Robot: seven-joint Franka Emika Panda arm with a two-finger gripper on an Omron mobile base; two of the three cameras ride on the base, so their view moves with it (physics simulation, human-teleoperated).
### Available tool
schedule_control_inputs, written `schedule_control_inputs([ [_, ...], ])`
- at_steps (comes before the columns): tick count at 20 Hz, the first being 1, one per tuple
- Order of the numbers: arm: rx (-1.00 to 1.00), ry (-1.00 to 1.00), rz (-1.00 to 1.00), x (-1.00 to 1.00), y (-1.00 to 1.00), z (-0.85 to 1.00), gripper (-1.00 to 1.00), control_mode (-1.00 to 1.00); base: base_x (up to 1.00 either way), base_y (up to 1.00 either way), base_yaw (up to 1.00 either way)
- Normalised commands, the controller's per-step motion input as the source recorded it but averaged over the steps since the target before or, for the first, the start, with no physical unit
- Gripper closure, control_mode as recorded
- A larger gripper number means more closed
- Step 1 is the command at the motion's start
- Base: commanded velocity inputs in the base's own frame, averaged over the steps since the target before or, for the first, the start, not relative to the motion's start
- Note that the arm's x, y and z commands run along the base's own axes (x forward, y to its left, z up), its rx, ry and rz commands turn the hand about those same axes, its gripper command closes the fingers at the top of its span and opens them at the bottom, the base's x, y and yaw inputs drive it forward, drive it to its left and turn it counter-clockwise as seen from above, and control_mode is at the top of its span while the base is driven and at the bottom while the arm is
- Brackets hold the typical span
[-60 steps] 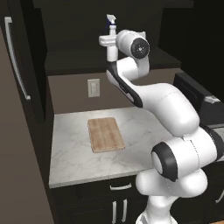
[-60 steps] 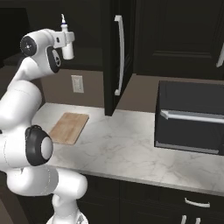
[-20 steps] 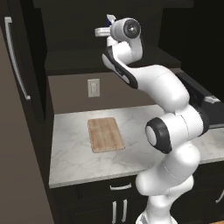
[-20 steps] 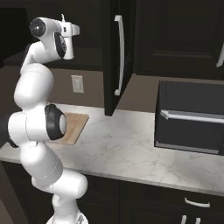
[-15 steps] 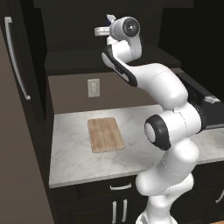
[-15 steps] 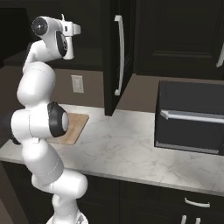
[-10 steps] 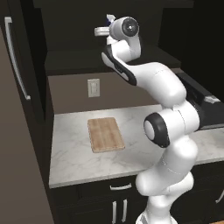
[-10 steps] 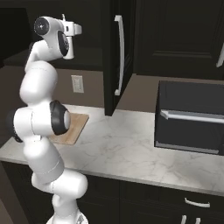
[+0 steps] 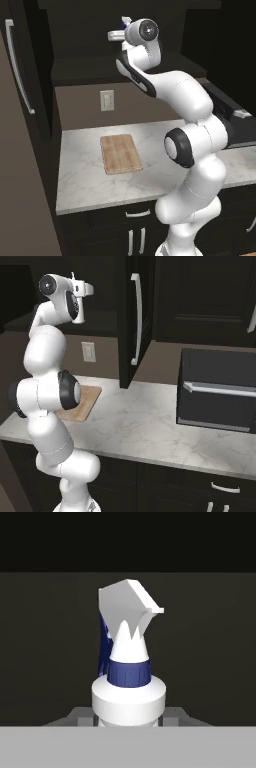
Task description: Grab the spray bottle from the cabinet, then place it next to the cutting board for sanitizing. Then grab the dish brush from the countertop next to the sink and place it next to the cutting board.
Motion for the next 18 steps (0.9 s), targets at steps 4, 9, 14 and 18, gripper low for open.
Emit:
schedule_control_inputs([
  [4, 0.05, 0.0, 0.0, -0.43, 0.0, 0.0, 1.0, -1.0, 0.0, 0.0, 0.0],
  [9, 0.08, -0.06, 0.0, -0.98, 0.0, 0.0, 1.0, -1.0, 0.0, 0.0, 0.0],
  [14, 0.07, -0.15, 0.0, -1.0, 0.0, 0.0, 1.0, -1.0, 0.0, 0.0, 0.0],
  [18, 0.04, -0.11, 0.0, -1.0, -0.16, 0.01, 1.0, -1.0, 0.0, 0.0, 0.0],
])
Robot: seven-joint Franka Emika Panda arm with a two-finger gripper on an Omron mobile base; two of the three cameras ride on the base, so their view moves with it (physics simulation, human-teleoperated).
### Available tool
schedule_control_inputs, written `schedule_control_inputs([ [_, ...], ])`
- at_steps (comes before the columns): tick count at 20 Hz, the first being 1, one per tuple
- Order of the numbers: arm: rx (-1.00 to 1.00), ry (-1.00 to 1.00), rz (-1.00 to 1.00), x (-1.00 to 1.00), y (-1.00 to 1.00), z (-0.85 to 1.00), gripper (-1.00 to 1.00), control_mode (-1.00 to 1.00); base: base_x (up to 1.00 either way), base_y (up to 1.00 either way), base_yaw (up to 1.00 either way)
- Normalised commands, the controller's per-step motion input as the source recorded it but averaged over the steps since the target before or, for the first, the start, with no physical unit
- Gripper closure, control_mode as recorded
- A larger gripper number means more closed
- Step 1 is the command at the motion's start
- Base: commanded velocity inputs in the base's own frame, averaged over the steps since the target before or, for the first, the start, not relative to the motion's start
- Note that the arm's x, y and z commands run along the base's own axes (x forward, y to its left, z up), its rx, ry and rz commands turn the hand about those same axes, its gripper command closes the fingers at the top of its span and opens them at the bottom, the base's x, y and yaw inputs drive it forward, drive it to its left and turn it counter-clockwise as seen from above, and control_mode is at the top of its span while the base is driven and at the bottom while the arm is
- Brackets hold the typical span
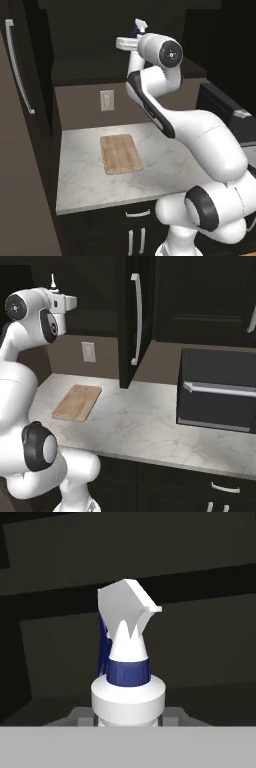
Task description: Grab the spray bottle from the cabinet, then place it next to the cutting board for sanitizing. Then grab the dish brush from the countertop next to the sink and place it next to the cutting board.
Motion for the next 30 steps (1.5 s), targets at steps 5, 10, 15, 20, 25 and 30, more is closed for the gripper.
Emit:
schedule_control_inputs([
  [5, -0.06, 0.09, 0.0, -1.0, -0.34, 0.0, 1.0, -1.0, 0.0, 0.0, 0.0],
  [10, -0.13, 0.16, 0.0, -1.0, -0.37, -0.08, 1.0, -1.0, 0.0, 0.0, 0.0],
  [15, -0.26, -0.04, 0.0, -1.0, -0.22, -0.96, 1.0, -1.0, 0.0, 0.0, 0.0],
  [20, -0.07, 0.02, 0.0, -0.4, -0.13, -1.0, 1.0, -1.0, 0.0, 0.0, 0.0],
  [25, 0.03, 0.1, 0.0, 0.49, -0.19, -1.0, 1.0, -1.0, 0.0, 0.0, 0.0],
  [30, 0.01, 0.0, 0.03, 0.77, -0.16, -0.83, 1.0, -1.0, 0.0, 0.0, 0.0],
])
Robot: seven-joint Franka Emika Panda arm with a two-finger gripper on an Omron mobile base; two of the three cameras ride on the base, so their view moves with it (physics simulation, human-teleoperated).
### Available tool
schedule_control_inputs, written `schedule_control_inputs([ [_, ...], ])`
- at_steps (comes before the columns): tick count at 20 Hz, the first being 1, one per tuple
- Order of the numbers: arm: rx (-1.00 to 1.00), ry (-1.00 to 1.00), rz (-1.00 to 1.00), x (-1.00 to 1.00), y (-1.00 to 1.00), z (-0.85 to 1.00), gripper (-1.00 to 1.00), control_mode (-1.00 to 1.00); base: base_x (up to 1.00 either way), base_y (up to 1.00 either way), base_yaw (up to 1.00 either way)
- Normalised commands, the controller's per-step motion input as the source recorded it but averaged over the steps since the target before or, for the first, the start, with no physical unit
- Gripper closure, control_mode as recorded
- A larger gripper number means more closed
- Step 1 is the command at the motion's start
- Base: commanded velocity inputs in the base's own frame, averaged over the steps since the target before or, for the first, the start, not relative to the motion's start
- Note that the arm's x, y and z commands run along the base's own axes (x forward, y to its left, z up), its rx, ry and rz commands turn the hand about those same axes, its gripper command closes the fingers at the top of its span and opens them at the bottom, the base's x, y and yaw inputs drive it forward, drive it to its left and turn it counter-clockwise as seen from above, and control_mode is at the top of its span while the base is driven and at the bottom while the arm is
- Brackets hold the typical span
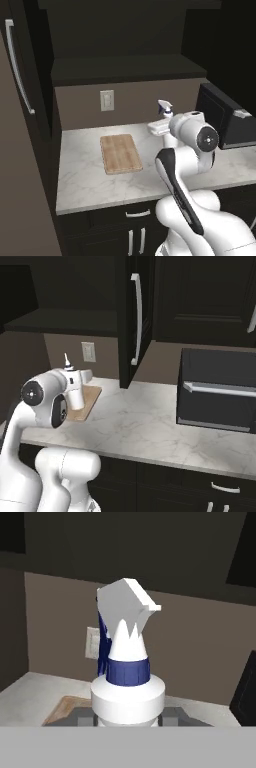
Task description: Grab the spray bottle from the cabinet, then place it next to the cutting board for sanitizing. Then grab the dish brush from the countertop next to the sink and place it next to the cutting board.
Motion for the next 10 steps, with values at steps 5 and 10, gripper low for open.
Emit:
schedule_control_inputs([
  [5, 0.0, -0.02, 0.1, 0.55, -0.12, -0.24, 1.0, -1.0, 0.0, 0.0, 0.0],
  [10, 0.02, 0.01, 0.17, 0.55, -0.15, -0.03, 1.0, -1.0, 0.0, 0.0, 0.0],
])
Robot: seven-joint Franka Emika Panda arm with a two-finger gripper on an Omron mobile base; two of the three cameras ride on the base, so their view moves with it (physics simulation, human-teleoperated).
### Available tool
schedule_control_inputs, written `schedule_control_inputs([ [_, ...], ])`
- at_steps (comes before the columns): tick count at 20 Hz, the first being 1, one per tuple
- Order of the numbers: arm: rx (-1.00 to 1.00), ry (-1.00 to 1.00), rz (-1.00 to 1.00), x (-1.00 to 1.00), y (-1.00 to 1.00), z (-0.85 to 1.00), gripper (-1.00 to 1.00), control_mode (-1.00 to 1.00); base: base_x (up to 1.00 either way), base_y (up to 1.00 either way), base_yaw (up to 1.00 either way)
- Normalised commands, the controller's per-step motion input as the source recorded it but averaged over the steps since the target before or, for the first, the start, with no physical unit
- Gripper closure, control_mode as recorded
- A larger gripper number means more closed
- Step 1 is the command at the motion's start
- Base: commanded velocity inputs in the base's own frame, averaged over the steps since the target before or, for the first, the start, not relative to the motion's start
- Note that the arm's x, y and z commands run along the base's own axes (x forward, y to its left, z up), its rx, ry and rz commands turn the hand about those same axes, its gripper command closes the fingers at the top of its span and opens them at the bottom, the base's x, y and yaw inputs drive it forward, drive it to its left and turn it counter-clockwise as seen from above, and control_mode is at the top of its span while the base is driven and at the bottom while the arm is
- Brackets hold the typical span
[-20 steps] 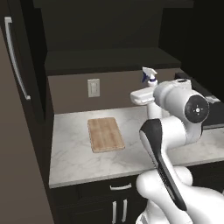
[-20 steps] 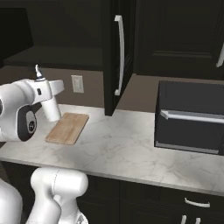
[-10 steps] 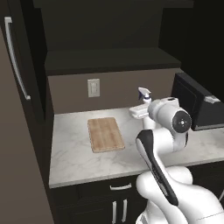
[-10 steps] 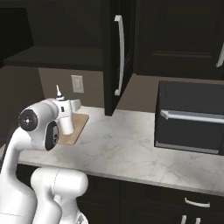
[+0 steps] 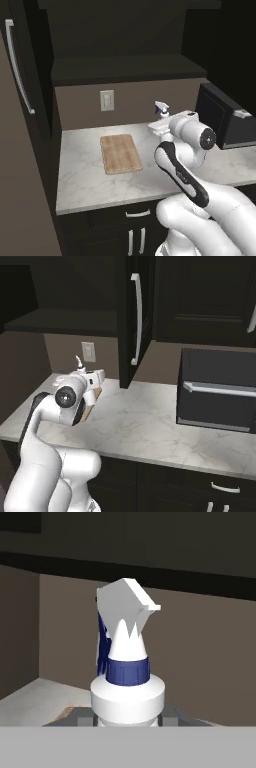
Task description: Grab the spray bottle from the cabinet, then place it next to the cutting board for sanitizing. Then grab the dish brush from the countertop next to the sink and place it next to the cutting board.
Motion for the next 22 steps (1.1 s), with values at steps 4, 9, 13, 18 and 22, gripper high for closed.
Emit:
schedule_control_inputs([
  [4, 0.01, 0.02, 0.21, 0.47, -0.03, -0.04, 1.0, -1.0, 0.0, 0.0, 0.0],
  [9, 0.0, 0.0, 0.21, 0.5, -0.01, -0.2, 1.0, -1.0, 0.0, 0.0, 0.0],
  [13, 0.0, 0.0, 0.22, 0.35, -0.05, -0.19, 1.0, -1.0, 0.0, 0.0, 0.0],
  [18, 0.0, 0.0, 0.17, 0.1, 0.0, -0.24, 1.0, -1.0, 0.0, 0.0, 0.0],
  [22, 0.03, 0.0, 0.09, 0.04, 0.0, -0.11, 1.0, -1.0, 0.0, 0.0, 0.0],
])
